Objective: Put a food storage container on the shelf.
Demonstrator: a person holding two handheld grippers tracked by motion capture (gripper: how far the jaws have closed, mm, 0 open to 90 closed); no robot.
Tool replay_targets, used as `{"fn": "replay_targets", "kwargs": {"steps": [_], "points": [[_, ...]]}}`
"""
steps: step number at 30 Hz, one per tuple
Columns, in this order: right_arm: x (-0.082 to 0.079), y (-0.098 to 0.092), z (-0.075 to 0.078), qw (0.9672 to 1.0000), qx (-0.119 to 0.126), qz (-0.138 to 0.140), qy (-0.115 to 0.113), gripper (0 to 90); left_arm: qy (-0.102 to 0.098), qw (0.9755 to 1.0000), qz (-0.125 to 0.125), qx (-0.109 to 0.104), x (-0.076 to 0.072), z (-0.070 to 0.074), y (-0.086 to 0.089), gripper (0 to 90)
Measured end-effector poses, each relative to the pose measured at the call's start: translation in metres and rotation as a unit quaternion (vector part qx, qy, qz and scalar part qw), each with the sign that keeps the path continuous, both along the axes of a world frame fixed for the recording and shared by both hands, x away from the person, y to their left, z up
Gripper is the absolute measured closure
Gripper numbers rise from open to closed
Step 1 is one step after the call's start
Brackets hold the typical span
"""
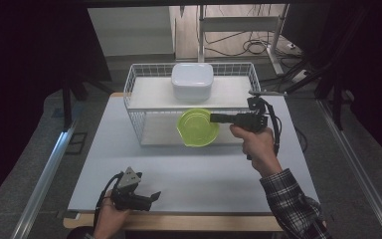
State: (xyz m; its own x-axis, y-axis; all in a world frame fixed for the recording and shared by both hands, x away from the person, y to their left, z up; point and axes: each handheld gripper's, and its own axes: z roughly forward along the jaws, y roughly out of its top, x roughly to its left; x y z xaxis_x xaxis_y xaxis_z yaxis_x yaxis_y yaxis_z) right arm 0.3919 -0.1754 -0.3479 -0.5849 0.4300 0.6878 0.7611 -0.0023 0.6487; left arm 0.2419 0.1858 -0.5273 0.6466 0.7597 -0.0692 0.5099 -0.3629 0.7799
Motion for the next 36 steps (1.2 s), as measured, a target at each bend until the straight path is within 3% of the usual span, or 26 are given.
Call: {"fn": "replay_targets", "kwargs": {"steps": [12,22,29,36], "points": [[0.016,0.011,0.027,0.9997,0.006,-0.016,-0.015,81.6,0.003,1.0,-0.004,0.0,0.0,0.0,-0.001,4.4],[0.032,0.015,0.057,0.998,0.022,-0.05,-0.032,81.6,0.004,1.0,-0.006,-0.001,0.0,0.0,-0.001,4.4],[0.048,0.021,0.08,0.9938,0.019,-0.098,-0.049,81.6,0.006,1.0,-0.007,-0.002,0.0,0.0,-0.001,4.4],[0.065,0.031,0.089,0.988,0.011,-0.144,-0.055,81.6,0.006,0.9999,-0.011,-0.002,-0.001,0.0,-0.003,4.4]]}}
